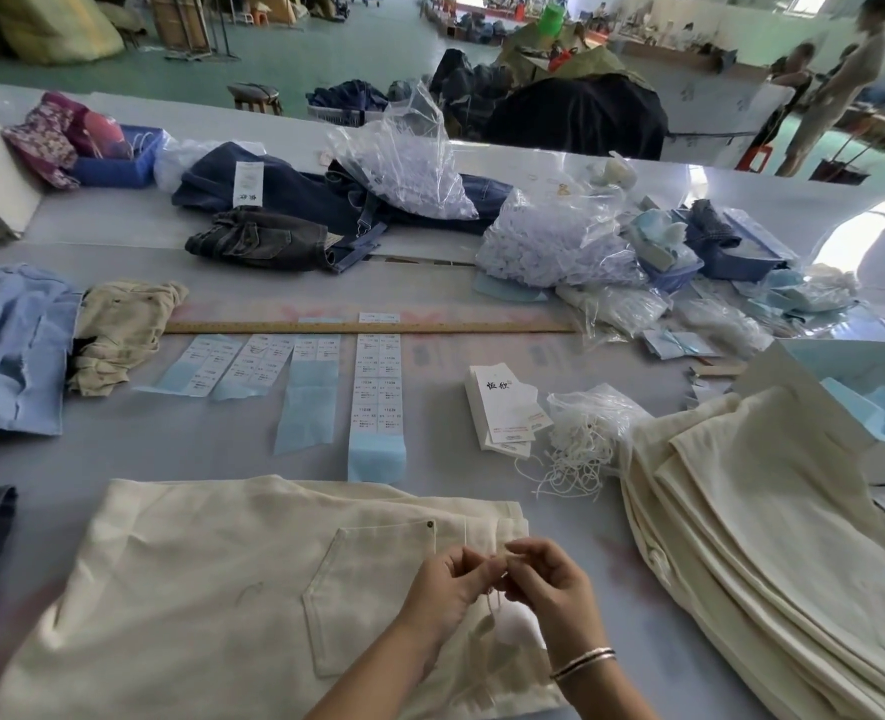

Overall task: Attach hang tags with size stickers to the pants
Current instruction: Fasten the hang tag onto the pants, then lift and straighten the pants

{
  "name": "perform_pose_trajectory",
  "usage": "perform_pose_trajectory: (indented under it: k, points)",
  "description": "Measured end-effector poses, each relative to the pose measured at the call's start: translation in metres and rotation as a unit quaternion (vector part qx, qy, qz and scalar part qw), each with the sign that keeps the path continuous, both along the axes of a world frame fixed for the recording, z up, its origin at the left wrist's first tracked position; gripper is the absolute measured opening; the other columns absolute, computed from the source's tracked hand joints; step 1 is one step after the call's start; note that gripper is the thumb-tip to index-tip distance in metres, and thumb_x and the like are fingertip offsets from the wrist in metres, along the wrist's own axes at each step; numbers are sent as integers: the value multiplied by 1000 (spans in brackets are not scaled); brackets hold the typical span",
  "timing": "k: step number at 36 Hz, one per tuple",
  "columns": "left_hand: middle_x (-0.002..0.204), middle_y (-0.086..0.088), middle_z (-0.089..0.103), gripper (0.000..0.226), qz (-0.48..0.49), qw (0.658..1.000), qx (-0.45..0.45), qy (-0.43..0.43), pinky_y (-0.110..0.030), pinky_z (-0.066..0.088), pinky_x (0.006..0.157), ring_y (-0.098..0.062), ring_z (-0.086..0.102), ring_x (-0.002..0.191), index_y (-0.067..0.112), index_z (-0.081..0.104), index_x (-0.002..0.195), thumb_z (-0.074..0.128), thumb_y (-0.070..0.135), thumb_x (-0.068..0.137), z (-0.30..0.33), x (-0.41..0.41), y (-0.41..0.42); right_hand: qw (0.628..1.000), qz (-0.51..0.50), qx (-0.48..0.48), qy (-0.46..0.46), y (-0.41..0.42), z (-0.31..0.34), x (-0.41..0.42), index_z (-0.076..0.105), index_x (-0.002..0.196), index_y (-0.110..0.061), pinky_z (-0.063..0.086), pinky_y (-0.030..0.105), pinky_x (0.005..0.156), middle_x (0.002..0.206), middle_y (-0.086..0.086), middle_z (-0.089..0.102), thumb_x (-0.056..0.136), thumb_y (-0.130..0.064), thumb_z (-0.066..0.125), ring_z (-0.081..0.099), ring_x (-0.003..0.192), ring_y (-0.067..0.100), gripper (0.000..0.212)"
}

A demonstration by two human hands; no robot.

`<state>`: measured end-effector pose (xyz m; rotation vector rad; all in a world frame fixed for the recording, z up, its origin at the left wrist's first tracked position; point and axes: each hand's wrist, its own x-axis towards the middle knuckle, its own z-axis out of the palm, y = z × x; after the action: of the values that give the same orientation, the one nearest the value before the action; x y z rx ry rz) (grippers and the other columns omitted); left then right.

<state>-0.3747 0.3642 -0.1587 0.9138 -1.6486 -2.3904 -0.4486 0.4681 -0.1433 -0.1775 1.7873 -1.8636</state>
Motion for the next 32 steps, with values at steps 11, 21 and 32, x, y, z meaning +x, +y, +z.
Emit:
perform_pose_trajectory:
  k: [11,21,32]
  points:
    - [142,-22,38,72,258,782,-413,-389,-51,32,101,-42,39,125,8,51,130,83,29,68,-32,126,-150,983,-69,115,125,12,7,-23,64,73,-13,38,9,41,69,10,60,86,11,55,54,42,2,29]
    - [135,-12,54,54,84,864,-344,-358,-35,38,103,-27,50,124,6,50,132,72,17,84,-15,240,-217,773,412,163,453,-120,29,91,48,128,-37,47,27,89,148,-3,32,79,0,50,55,106,9,62]
    - [102,18,63,31,-124,872,-459,-113,-9,44,77,7,58,90,34,54,113,68,35,86,187,196,-154,606,363,56,706,-173,132,104,34,128,-38,50,27,59,109,-6,63,71,-35,67,67,71,25,66]
